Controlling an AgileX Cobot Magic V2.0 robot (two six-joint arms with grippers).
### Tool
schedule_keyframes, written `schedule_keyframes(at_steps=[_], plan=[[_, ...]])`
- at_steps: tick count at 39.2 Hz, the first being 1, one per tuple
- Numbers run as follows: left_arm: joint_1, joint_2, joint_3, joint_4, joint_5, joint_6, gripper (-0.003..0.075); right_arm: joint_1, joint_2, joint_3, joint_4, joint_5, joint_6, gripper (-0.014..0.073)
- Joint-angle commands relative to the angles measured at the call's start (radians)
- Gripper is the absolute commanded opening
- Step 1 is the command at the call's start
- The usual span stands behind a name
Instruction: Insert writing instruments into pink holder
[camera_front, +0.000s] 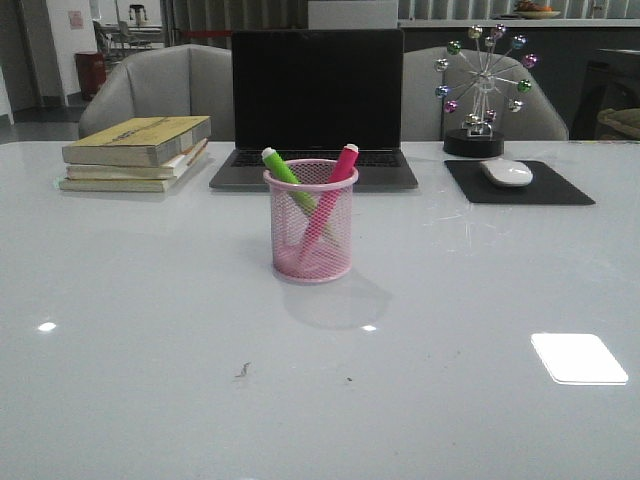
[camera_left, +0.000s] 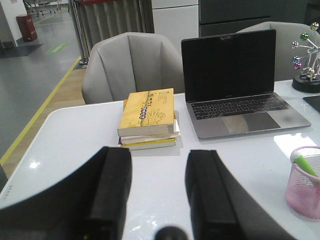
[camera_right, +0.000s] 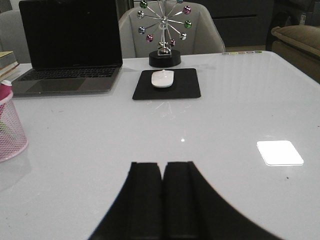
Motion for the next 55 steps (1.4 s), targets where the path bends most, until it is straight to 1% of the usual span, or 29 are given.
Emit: schedule_keyframes(at_steps=[1, 20, 21, 22, 24, 25, 26, 27, 28, 31, 34, 40, 42, 48, 51, 55], plan=[[0.002, -0.001, -0.028, -0.007, -0.082, -0.001, 0.033, 0.003, -0.019, 0.0, -0.009, -0.078, 0.0, 0.0056], [0.002, -0.001, -0.028, -0.005, -0.085, -0.001, 0.0328, 0.003, -0.019, 0.0, -0.009, -0.078, 0.0, 0.0056], [0.002, -0.001, -0.028, -0.005, -0.084, -0.001, 0.0318, 0.003, -0.019, 0.0, -0.009, -0.078, 0.0, 0.0056], [0.002, -0.001, -0.028, -0.005, -0.078, -0.001, 0.0291, 0.003, -0.019, 0.0, -0.009, -0.078, 0.0, 0.0056], [0.002, -0.001, -0.028, -0.01, -0.077, -0.001, 0.0196, 0.003, -0.019, 0.0, -0.009, -0.078, 0.0, 0.0056], [0.002, -0.003, -0.028, -0.01, -0.079, -0.001, 0.0137, 0.003, -0.019, 0.0, -0.009, -0.078, 0.0, 0.0056], [0.002, -0.005, -0.028, -0.01, -0.081, -0.001, 0.0099, 0.003, -0.019, 0.0, -0.009, -0.078, 0.0, 0.0056], [0.002, -0.012, -0.028, -0.01, -0.081, -0.001, 0.0087, 0.003, -0.019, 0.0, -0.009, -0.078, 0.0, 0.0056], [0.002, -0.02, -0.028, -0.01, -0.082, -0.001, 0.0105, 0.003, -0.019, 0.0, -0.009, -0.078, 0.0, 0.0056], [0.004, -0.059, -0.027, -0.007, -0.083, -0.001, 0.0099, 0.003, -0.019, 0.0, -0.009, -0.078, 0.0, 0.0056], [0.01, -0.111, -0.007, -0.018, -0.115, -0.008, 0.0099, 0.003, -0.019, 0.0, -0.009, -0.078, 0.0, 0.0056], [0.027, -0.213, 0.097, -0.119, -0.203, -0.009, 0.0099, 0.003, -0.019, 0.0, -0.009, -0.078, 0.0, 0.0056], [0.032, -0.27, 0.157, -0.142, -0.226, -0.009, 0.0099, 0.003, -0.019, 0.0, -0.009, -0.078, 0.0, 0.0056], [0.037, -0.367, 0.271, -0.117, -0.226, -0.009, 0.0099, 0.003, -0.019, 0.0, -0.009, -0.078, 0.0, 0.0056], [0.037, -0.379, 0.31, -0.086, -0.226, -0.009, 0.0099, 0.003, -0.019, 0.0, -0.009, -0.078, 0.0, 0.0056], [0.037, -0.379, 0.341, -0.081, -0.216, -0.009, 0.0099, 0.003, -0.019, 0.0, -0.009, -0.078, 0.0, 0.0056]])
